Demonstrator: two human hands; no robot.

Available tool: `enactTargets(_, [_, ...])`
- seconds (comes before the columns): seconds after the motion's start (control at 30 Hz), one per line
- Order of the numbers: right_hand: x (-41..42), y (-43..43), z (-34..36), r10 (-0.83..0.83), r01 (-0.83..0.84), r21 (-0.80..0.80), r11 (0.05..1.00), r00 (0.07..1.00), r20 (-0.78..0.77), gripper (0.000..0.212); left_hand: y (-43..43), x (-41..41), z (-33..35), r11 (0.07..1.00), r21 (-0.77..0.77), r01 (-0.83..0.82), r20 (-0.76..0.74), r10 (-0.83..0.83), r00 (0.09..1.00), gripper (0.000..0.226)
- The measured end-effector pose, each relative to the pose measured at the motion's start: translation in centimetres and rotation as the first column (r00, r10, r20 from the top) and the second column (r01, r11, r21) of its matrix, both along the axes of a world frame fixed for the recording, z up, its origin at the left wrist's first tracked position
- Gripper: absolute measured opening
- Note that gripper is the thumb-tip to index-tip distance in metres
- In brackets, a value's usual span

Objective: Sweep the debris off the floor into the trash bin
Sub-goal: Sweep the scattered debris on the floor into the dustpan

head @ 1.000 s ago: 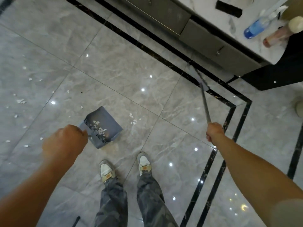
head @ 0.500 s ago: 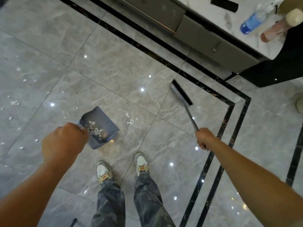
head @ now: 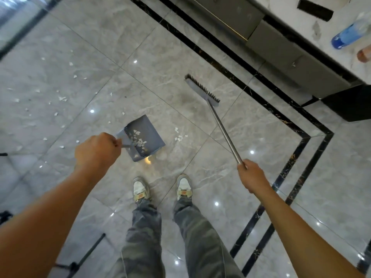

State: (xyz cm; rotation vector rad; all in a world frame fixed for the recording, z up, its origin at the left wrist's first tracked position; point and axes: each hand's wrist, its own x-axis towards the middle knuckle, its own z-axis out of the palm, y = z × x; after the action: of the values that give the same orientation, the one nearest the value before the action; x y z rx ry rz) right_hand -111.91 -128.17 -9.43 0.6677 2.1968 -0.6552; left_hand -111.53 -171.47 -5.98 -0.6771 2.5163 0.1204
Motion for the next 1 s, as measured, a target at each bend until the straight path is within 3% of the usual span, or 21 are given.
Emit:
enactTargets(0.13, [-3.0,-2.6,-3.7,-0.020,0.019,0.031,0.999,0.999,0.045,0.031,-3.3,3.2,1.2,0.997,0.080,0.023,0.048,-0.027,0.998,0.048])
enactTargets(0.33, [0.9,-6.2,-5.3,0.247,-0.269,0.082,0.960,0.946,0.212,0.045,-5.2,6.9,2.3,0.989,0.080,0.128,0.053,-0.132,0.990,0.042])
enactTargets(0.47, [5.1,-4.8,-3.0,0.472,-0.535,0.174,0.826,0.827,0.304,0.038,-6.5,8.3,2.8,0.976,0.101,0.193,0.085,-0.202,0.976,0.043])
enactTargets(0.53, [6.0,-2.9,-1.3,0.511,-0.571,0.195,0.797,0.811,0.287,0.034,-6.4,8.9,3.1,0.966,0.112,0.234,0.112,-0.246,0.963,0.042])
enactTargets(0.63, [7.2,0.6,1.1,0.428,-0.459,0.157,0.875,0.883,0.195,0.022,-5.9,9.5,2.4,0.954,0.166,0.248,0.103,-0.267,0.958,0.040])
enactTargets(0.8, [10.1,0.7,1.8,0.161,-0.173,0.121,0.977,0.982,0.103,0.026,-4.2,9.8,0.0,0.952,0.222,0.209,0.054,-0.226,0.973,0.037])
enactTargets(1.0, [11.3,-6.6,-1.7,-0.203,0.169,0.134,0.976,0.930,0.305,0.038,-2.2,8.6,-1.7,0.970,0.161,0.180,-0.010,-0.181,0.983,0.038])
